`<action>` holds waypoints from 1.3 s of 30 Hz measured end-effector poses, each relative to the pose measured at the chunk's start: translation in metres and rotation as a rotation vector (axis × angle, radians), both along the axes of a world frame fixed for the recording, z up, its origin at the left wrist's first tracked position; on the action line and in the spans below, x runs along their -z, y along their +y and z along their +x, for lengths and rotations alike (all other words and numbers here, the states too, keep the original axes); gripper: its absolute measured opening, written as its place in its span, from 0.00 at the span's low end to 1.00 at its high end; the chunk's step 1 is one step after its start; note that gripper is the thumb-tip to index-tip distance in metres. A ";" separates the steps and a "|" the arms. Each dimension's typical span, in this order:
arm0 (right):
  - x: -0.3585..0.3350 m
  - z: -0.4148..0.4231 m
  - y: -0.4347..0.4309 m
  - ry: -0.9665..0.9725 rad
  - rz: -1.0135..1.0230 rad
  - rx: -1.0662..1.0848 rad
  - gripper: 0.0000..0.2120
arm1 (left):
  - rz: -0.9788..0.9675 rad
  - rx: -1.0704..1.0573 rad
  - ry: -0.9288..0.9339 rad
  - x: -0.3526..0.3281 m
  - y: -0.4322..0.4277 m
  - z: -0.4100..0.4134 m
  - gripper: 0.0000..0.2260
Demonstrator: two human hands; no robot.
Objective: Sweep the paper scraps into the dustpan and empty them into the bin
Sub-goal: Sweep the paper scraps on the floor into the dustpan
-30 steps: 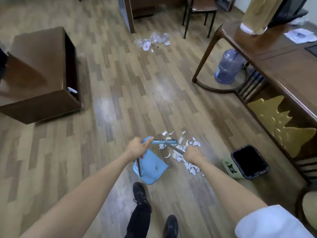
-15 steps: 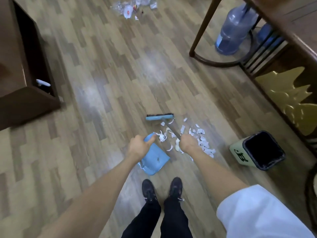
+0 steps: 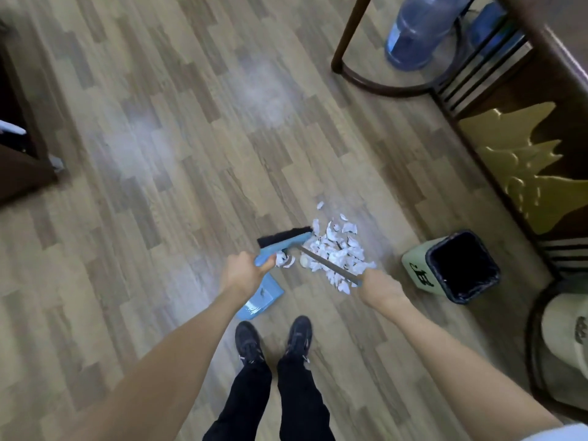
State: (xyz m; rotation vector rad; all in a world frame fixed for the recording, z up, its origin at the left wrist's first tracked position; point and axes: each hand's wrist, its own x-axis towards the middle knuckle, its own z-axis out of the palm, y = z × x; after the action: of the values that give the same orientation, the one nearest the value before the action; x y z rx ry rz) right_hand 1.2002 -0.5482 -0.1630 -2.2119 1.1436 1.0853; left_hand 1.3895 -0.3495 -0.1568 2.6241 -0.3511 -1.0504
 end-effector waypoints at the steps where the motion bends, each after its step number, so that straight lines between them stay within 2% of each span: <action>1: -0.008 -0.005 -0.008 0.012 0.012 -0.018 0.14 | -0.003 -0.004 0.006 -0.002 -0.002 -0.003 0.28; 5: -0.031 -0.020 -0.043 -0.007 0.101 0.030 0.13 | -0.004 -0.012 0.040 -0.008 -0.011 -0.016 0.26; 9: -0.048 -0.014 -0.060 -0.082 0.102 0.142 0.09 | -0.010 0.022 0.056 -0.010 -0.022 -0.021 0.27; 14: -0.024 0.027 -0.066 -0.180 0.078 0.268 0.07 | -0.039 0.026 0.032 -0.001 -0.032 -0.020 0.27; 17: -0.002 0.042 -0.056 -0.175 0.071 0.327 0.12 | -0.079 0.038 0.001 0.006 -0.030 -0.021 0.27; 20: 0.006 0.038 -0.040 -0.086 0.135 0.330 0.16 | -0.085 0.049 -0.026 0.011 -0.027 -0.024 0.27; 23: -0.002 0.023 -0.027 -0.022 0.212 0.296 0.08 | -0.091 0.042 -0.036 0.014 -0.026 -0.027 0.27; 25: -0.011 0.014 -0.026 -0.016 0.255 0.287 0.06 | -0.096 0.045 -0.031 0.012 -0.026 -0.029 0.27; 29: -0.028 -0.011 -0.030 -0.010 0.222 0.206 0.08 | -0.066 0.073 -0.019 0.005 -0.025 -0.039 0.27; 32: -0.041 -0.033 -0.033 -0.095 0.184 0.234 0.06 | -0.035 0.121 -0.012 0.002 -0.029 -0.046 0.28; 35: -0.045 -0.047 -0.037 -0.176 0.145 0.399 0.07 | -0.022 0.188 -0.013 0.001 -0.035 -0.049 0.29; 39: -0.034 -0.048 -0.035 -0.124 0.150 0.628 0.08 | 0.032 0.361 0.002 -0.001 -0.039 -0.048 0.29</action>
State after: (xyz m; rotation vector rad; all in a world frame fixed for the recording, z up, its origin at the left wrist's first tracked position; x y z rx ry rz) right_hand 1.1518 -0.5836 -0.1286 -1.6024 1.4983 0.7232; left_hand 1.3413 -0.3886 -0.1563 2.6475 -0.8381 -1.1712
